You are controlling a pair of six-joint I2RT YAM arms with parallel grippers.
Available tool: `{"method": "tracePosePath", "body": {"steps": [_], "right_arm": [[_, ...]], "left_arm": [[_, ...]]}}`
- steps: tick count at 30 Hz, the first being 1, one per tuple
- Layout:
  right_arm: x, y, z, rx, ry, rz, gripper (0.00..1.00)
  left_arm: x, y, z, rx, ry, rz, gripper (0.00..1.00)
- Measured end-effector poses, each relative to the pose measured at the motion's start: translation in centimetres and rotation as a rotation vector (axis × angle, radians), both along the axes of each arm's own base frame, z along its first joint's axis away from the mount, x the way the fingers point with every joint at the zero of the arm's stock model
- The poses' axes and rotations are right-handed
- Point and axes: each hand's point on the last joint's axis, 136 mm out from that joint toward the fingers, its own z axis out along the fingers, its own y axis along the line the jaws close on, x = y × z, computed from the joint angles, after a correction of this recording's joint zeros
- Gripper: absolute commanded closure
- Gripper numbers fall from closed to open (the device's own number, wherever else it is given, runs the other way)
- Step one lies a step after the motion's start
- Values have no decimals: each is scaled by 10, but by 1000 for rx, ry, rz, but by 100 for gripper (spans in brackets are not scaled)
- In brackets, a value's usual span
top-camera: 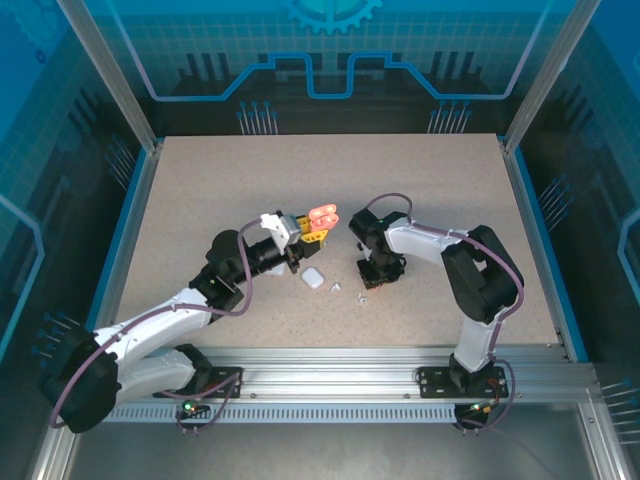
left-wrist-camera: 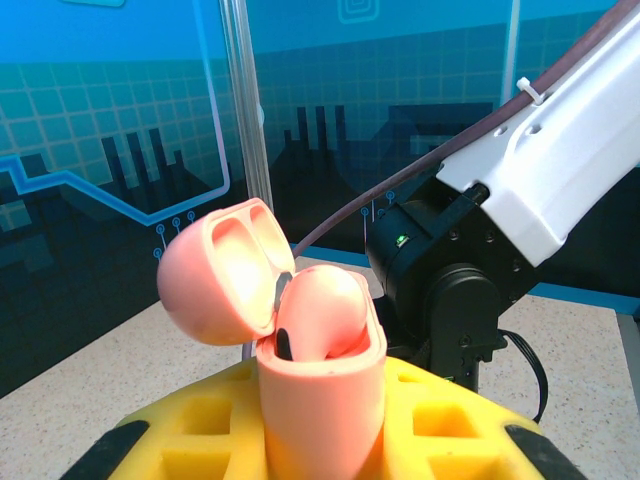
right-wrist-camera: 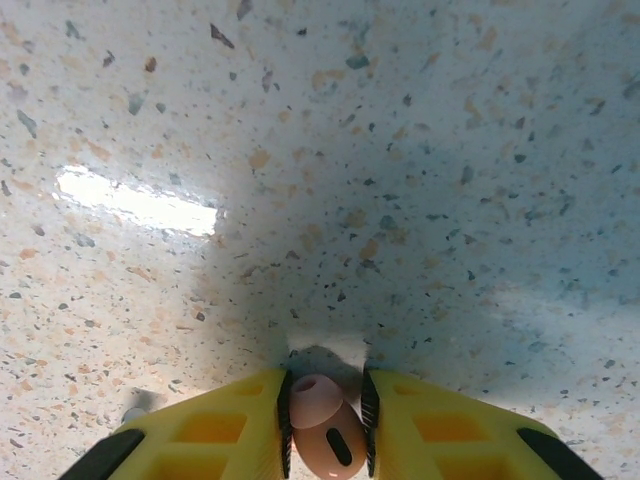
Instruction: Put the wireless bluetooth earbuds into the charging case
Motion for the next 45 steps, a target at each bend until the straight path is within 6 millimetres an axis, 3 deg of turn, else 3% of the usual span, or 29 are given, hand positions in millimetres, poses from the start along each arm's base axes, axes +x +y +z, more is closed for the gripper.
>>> {"method": "tracePosePath", "body": {"steps": [6,10,21,29,35,40,45], "right_arm": [[1,-1,2,-16,-17,16,75],[6,-5,19,-26,-82,37,75],[23,-24,137,-10,-481,161,75],[29,-10,237,-30,-805,443,75],[12,8,303,-46,-1017,721,75],[-5,34,336,-77,-1134,946,75],[-13,55,348,-93,-1187,1079,75]], "left_arm": [[0,0,0,0,0,0,88],[0,0,0,-1,1,0,88],[5,-4,-9,-16,69,-5,88],[11,-9,-8,-34,111,-12,88],[12,-13,-3,-45,121,-33,88],[12,-19,-7,-45,148,-61,88],[10,-23,-9,-47,166,-93,88]]}}
